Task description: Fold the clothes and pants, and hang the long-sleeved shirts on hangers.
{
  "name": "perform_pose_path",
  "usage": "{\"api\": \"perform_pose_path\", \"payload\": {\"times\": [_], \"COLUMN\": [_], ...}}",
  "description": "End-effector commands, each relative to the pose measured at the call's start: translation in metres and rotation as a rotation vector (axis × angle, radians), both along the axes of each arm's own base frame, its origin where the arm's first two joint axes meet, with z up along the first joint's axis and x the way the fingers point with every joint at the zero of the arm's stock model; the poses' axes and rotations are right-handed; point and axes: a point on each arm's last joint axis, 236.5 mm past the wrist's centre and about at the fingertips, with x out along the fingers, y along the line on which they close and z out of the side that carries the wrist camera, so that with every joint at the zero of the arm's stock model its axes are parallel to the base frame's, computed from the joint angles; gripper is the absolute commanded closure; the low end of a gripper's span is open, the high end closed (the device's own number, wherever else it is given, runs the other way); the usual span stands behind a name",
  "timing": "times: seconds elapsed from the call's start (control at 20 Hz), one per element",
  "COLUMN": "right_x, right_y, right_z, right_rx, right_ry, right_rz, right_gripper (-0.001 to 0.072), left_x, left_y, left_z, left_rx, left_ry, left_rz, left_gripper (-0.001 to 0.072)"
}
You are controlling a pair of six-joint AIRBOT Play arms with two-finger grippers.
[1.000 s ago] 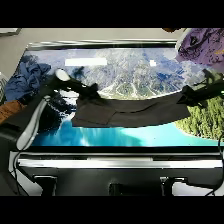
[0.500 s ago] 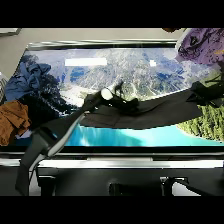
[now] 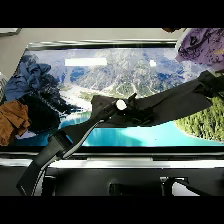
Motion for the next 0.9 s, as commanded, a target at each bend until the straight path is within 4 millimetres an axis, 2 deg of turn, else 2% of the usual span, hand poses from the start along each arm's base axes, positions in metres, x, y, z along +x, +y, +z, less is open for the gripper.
{"api": "perform_pose_path", "payload": {"times": [0.0, 0.15, 0.25, 0.35, 0.55, 0.75, 0.85], "right_x": [0.003, 0.007, 0.012, 0.018, 0.031, 0.041, 0.038], "right_y": [0.001, 0.015, 0.028, 0.05, 0.139, 0.229, 0.278], "right_z": [0.005, 0.01, 0.014, 0.011, -0.003, -0.023, -0.038], "right_rx": [0.003, 0.063, 0.099, 0.084, 0.148, 0.149, 0.178], "right_ry": [-0.017, -0.038, -0.051, -0.047, -0.007, -0.013, 0.006], "right_rz": [-0.001, 0.009, 0.011, 0.043, 0.111, 0.14, 0.166], "right_gripper": [0.068, 0.068, 0.068, 0.068, 0.068, 0.068, 0.068], "left_x": [0.026, 0.059, 0.082, 0.103, 0.124, 0.13, 0.128], "left_y": [0.022, 0.076, 0.127, 0.192, 0.328, 0.422, 0.457], "left_z": [0.013, 0.036, 0.057, 0.08, 0.133, 0.189, 0.206], "left_rx": [-0.014, 0.054, 0.149, 0.281, 0.509, 0.547, 0.559], "left_ry": [-0.002, -0.069, -0.137, -0.204, -0.273, -0.316, -0.32], "left_rz": [0.019, 0.003, 0.004, 0.015, 0.089, 0.22, 0.276], "left_gripper": [0.0692, 0.0693, 0.0693, 0.0693, 0.0691, 0.069, 0.069]}}
